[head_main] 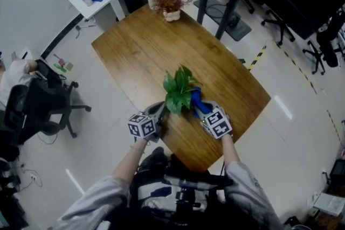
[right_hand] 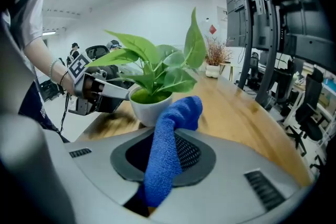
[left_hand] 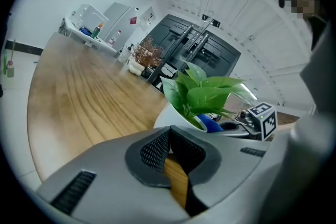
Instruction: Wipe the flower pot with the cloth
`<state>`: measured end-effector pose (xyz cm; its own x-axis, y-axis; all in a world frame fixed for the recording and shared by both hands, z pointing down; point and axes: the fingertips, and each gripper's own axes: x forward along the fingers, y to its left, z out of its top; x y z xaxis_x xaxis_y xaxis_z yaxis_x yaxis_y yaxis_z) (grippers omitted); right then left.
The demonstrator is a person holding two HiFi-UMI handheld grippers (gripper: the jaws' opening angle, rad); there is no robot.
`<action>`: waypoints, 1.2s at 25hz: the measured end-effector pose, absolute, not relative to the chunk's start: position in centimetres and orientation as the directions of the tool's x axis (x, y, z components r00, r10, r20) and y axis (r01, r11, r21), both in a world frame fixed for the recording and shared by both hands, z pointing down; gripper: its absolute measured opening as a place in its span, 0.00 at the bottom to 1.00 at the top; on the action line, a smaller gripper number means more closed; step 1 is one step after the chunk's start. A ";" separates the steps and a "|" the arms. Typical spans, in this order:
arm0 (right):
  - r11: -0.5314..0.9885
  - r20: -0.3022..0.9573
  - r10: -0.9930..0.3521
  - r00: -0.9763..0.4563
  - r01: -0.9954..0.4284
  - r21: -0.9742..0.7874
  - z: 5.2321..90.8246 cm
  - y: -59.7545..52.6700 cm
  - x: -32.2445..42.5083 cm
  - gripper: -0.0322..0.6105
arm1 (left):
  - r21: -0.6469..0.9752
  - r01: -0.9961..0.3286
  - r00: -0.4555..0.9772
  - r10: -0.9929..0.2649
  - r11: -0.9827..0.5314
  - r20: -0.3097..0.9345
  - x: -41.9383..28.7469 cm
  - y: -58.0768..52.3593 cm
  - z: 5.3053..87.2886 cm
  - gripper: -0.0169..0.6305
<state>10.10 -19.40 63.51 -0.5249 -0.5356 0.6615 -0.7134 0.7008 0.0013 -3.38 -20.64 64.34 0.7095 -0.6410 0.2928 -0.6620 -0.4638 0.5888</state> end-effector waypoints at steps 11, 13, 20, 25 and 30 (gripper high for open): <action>0.810 0.681 -0.420 -0.599 -0.587 -0.016 63.7 -19.7 7.5 0.15 | 0.583 -0.660 0.715 -0.634 -0.474 0.294 -3.2 -22.0 64.2 0.04; 0.816 0.684 -0.397 -0.612 -0.576 -0.042 64.4 -18.2 6.8 0.15 | 0.581 -0.658 0.719 -0.629 -0.480 0.295 -3.4 -22.5 64.3 0.04; 0.811 0.686 -0.353 -0.636 -0.574 -0.114 66.4 -14.4 3.3 0.15 | 0.580 -0.654 0.730 -0.607 -0.487 0.314 -3.5 -24.0 65.0 0.04; 0.764 0.678 -0.396 -0.619 -0.632 -0.130 66.0 -14.3 3.8 0.15 | 0.604 -0.671 0.693 -0.654 -0.430 0.304 -4.1 -24.9 64.9 0.04; 0.682 0.683 -0.480 -0.551 -0.724 -0.105 66.1 -16.4 8.4 0.15 | 0.638 -0.651 0.675 -0.698 -0.412 0.239 -4.4 -22.8 63.3 0.04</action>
<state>8.40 -16.44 66.06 -0.5510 -0.4796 0.6830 -0.7236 0.6823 -0.1046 -4.45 -22.84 63.30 0.6753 -0.6976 0.2392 -0.6511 -0.4117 0.6376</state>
